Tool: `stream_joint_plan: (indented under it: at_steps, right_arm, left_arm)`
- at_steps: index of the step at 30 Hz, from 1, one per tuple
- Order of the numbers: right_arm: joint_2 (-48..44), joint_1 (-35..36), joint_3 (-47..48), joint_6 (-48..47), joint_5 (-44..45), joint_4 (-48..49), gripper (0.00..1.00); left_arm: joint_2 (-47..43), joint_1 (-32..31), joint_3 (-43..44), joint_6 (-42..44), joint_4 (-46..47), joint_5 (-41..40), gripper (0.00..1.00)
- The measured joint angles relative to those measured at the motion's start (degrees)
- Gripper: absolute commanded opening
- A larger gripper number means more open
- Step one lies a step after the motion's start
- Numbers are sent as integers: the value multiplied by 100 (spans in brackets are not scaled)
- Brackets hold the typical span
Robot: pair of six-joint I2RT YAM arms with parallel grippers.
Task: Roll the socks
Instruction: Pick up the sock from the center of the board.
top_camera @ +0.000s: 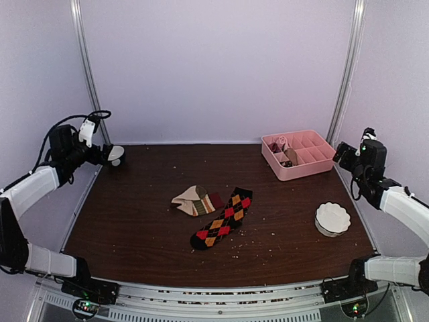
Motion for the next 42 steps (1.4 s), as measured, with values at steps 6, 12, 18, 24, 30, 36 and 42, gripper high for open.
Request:
stream_joint_plan:
  at_steps: [6, 12, 18, 24, 30, 36, 42]
  right_arm:
    - [81, 1038, -35, 122, -463, -898, 100]
    - [1126, 2529, 210, 481, -599, -1318, 94]
    - [3097, 3416, 1539, 807, -741, -1534, 84]
    - [4673, 3600, 2743, 1005, -1064, -1655, 70]
    - [5576, 3644, 3501, 1329, -1198, -1982, 61]
    - [5923, 3880, 3897, 1646, -1047, -2426, 49]
    - [5939, 4052, 3888, 1904, -970, -2420, 32]
  left_arm:
    - [-4, 0, 1169, 483, -2739, 260, 93]
    - [-227, -2, 1257, 767, -4258, 492, 98]
    - [-289, -15, 1248, 1067, -4739, 730, 98]
    - [-42, -168, 1025, 1416, -4874, 789, 98]
    - [-4, -289, 903, 1707, -5080, 807, 98]
    - [-13, -293, 903, 1818, -5187, 907, 98]
    - [-87, -293, 903, 1856, -5222, 994, 98]
